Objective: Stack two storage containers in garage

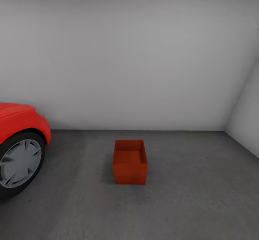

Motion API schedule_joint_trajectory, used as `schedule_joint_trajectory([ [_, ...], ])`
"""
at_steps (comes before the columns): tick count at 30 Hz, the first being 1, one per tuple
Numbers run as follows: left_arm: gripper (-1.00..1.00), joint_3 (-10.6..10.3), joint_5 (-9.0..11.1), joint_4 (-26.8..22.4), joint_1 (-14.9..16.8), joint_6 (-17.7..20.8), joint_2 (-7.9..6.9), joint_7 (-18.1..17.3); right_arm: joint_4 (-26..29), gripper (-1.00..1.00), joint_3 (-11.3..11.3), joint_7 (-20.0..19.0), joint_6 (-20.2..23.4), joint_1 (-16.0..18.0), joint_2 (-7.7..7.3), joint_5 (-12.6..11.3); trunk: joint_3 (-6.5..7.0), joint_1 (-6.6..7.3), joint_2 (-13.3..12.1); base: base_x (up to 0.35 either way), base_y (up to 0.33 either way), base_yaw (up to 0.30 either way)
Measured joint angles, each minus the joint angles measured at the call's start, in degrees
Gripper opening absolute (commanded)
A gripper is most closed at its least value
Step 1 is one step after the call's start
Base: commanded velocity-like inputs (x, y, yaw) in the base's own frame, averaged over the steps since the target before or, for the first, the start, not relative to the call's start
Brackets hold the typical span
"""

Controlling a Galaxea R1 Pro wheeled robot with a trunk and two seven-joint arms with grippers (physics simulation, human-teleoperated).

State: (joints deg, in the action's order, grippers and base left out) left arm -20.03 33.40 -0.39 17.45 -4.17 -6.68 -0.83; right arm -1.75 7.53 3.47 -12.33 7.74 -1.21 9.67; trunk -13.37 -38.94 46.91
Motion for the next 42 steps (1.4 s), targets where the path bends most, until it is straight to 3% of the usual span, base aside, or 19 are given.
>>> schedule_joint_trajectory([
  [42, 1.0, 0.0, 0.2, 0.0, 0.0, 0.0, 0.1, 0.0, 0.0, 1.0, 0.1, -1.2, 0.0, 0.0, -0.12, -0.2, 3.9, 0.0, 0.0, 0.0, 0.0, 0.0],
])
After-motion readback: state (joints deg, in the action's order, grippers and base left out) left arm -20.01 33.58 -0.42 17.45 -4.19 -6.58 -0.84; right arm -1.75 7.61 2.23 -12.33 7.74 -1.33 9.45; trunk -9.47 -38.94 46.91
